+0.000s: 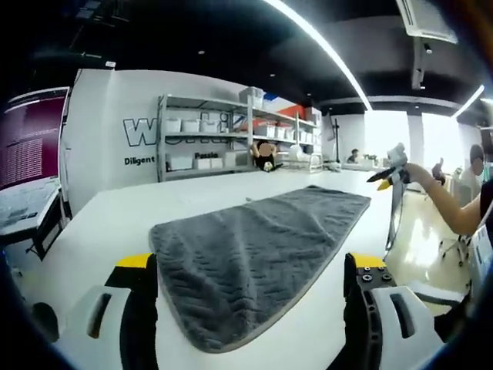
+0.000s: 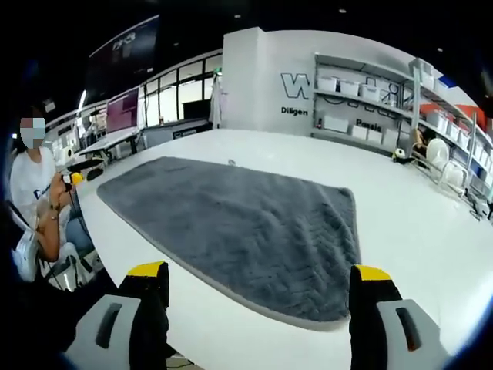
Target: Open the folded towel by lifting each exposed corner and separating the folded layers until the towel lies flat within the target outline without major curled edges
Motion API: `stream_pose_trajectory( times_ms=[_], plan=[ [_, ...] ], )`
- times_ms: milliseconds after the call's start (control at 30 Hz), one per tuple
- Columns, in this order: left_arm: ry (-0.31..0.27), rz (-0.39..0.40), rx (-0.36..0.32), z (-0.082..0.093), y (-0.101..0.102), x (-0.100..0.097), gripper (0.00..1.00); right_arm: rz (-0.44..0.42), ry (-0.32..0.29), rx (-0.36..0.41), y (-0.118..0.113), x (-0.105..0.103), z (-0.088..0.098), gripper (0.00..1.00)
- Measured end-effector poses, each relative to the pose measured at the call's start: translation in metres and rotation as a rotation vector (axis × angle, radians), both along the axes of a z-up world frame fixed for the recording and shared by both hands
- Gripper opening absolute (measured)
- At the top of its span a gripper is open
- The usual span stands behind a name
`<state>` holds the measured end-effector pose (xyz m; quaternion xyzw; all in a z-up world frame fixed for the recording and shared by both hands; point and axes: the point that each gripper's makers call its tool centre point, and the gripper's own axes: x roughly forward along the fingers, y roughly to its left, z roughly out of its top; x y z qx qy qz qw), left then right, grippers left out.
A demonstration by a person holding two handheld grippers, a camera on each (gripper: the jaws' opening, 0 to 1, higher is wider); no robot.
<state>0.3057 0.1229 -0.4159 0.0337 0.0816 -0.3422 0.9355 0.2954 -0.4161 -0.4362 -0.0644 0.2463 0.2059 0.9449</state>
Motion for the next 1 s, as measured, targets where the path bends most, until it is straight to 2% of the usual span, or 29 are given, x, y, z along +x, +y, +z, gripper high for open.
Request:
stream_pose_trajectory(
  times_ms=[367,600,1000],
  plan=[
    [-0.008,-0.013,0.014,0.002,-0.006,-0.001,0.99,-0.013,-0.005,0.012,-0.001,-0.003,0.004,1.00],
    [-0.021,0.003,-0.005,0.007,-0.004,-0.002,0.99,0.003,0.002,0.028,0.006,-0.007,0.003,1.00],
    [-0.008,0.000,0.009,0.002,-0.008,-0.003,0.99,0.002,0.008,0.035,0.010,-0.014,-0.002,0.99]
  ],
)
